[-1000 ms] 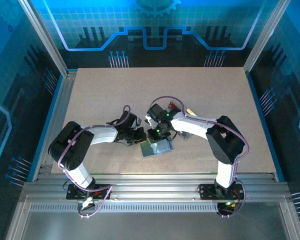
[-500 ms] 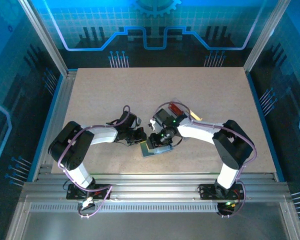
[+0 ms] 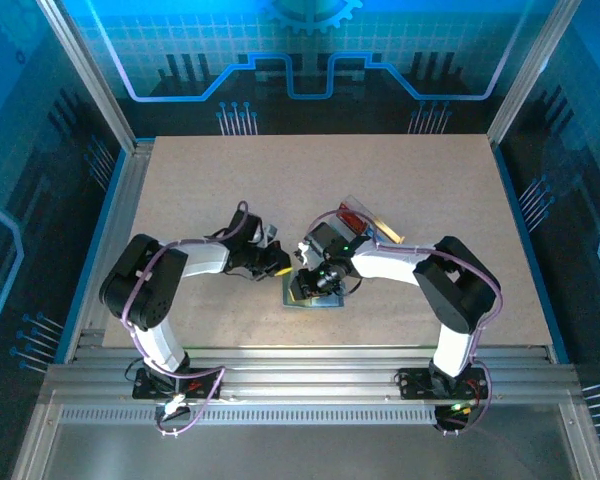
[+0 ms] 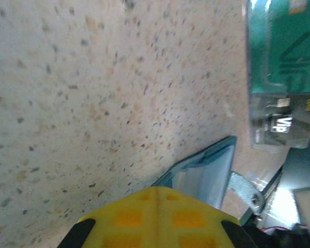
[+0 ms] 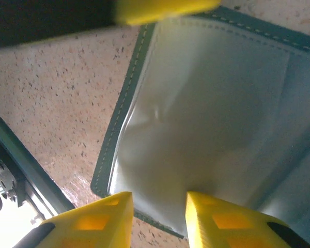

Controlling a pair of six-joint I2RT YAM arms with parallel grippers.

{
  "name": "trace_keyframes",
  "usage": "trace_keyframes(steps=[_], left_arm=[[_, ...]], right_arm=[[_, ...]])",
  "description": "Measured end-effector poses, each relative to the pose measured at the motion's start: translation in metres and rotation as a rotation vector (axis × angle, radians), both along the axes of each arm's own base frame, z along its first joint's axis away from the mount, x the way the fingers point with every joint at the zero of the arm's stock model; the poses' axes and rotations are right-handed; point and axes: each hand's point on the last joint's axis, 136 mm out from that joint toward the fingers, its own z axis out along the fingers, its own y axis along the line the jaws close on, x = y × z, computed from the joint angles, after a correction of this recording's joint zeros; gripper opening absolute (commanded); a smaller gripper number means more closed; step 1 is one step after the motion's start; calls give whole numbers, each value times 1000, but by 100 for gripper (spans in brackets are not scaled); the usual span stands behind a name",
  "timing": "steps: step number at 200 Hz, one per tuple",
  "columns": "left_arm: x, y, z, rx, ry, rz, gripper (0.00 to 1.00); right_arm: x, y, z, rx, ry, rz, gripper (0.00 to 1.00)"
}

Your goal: Put the credit cards into the card holder

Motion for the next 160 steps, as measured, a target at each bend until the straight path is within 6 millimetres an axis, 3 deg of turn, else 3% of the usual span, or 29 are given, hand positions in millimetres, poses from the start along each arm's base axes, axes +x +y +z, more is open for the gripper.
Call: trace_keyframes(steps=[45, 81, 111, 160], left_arm=[[9, 7, 44, -59, -76, 35, 7], [5, 12, 71, -53, -131, 46, 7], [-1, 13, 70, -34, -115, 44, 6], [-7, 14, 65, -14, -87, 45, 5]], right_arm=[[5, 6, -1, 18, 1, -15, 39], [17, 21, 22, 42, -57, 21, 43], [19, 26, 35, 49, -89, 62, 45], [16, 15, 45, 14, -111, 80, 39]])
